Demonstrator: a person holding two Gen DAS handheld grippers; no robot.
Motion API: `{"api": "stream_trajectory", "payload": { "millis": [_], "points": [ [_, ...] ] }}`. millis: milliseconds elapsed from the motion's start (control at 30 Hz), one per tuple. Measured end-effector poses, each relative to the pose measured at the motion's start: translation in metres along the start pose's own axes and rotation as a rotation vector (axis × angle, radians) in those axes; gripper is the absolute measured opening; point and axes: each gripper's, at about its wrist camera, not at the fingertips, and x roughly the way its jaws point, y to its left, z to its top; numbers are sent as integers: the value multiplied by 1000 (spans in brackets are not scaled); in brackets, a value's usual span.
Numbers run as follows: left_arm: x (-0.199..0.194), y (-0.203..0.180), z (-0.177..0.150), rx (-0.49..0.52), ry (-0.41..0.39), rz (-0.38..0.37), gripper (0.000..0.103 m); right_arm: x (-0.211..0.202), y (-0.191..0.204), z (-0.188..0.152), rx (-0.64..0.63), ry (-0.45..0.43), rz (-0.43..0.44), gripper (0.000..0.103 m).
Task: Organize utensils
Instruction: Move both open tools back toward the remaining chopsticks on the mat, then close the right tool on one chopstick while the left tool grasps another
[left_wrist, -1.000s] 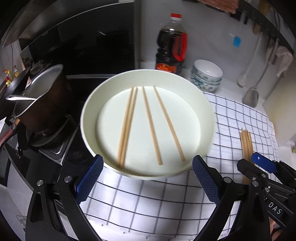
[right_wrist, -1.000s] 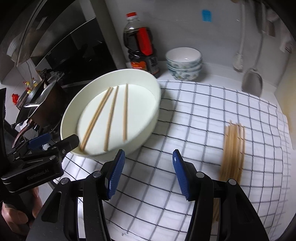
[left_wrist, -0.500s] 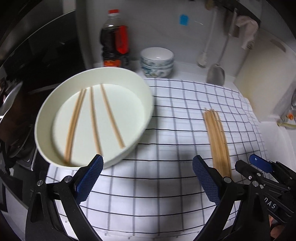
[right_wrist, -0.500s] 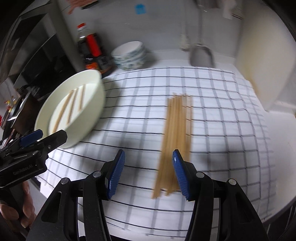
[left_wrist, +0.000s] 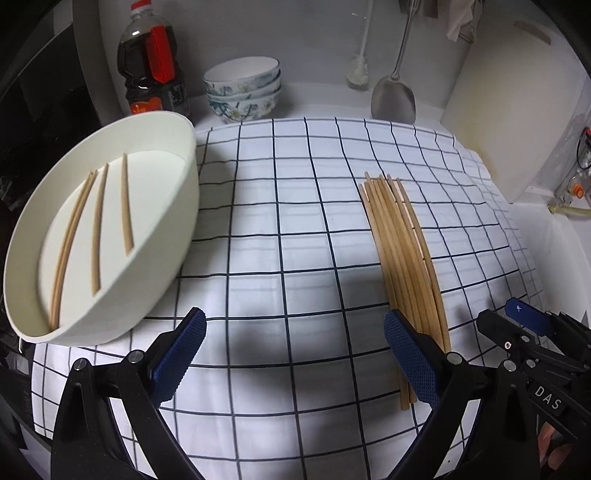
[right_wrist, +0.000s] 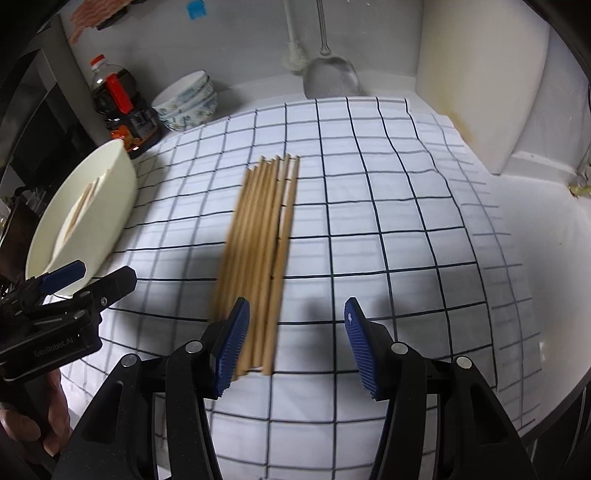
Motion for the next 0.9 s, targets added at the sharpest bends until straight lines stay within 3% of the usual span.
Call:
{"api": "stream_trajectory", "payload": {
  "millis": [433, 900],
  "points": [
    [32, -5, -3, -6, 33, 21, 95, 49, -2, 9, -21, 28, -4, 51],
    [49, -19, -1, 1, 56, -2, 95, 53, 0, 8, -124, 12, -70, 48]
  ]
}}
